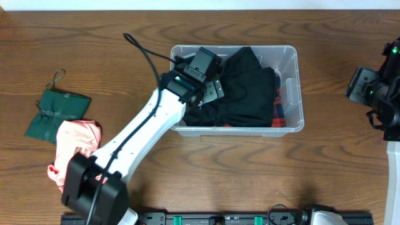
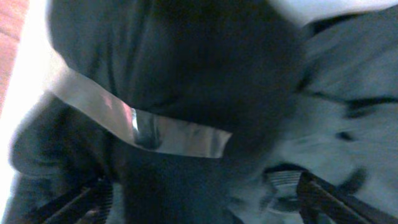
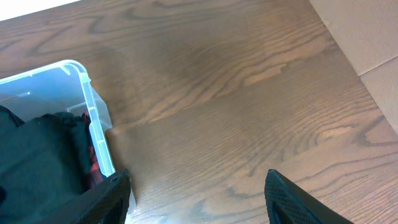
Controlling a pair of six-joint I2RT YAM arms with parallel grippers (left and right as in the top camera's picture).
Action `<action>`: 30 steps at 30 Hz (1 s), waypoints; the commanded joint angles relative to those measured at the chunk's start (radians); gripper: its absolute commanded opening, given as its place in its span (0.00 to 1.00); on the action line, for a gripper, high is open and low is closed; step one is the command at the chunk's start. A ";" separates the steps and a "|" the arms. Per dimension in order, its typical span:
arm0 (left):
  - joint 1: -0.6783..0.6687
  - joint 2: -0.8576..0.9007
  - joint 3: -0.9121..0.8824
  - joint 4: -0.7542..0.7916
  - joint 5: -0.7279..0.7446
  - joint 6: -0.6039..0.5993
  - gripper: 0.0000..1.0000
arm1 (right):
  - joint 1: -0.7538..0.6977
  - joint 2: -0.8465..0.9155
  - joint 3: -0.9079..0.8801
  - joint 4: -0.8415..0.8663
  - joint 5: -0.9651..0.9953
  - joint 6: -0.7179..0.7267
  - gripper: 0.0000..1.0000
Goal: Pack container
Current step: 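Lower the taped black garment into the bin and release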
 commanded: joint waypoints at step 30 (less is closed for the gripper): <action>0.011 0.235 0.048 0.035 -0.163 0.429 0.06 | -0.004 0.029 -0.003 -0.006 -0.021 -0.015 0.67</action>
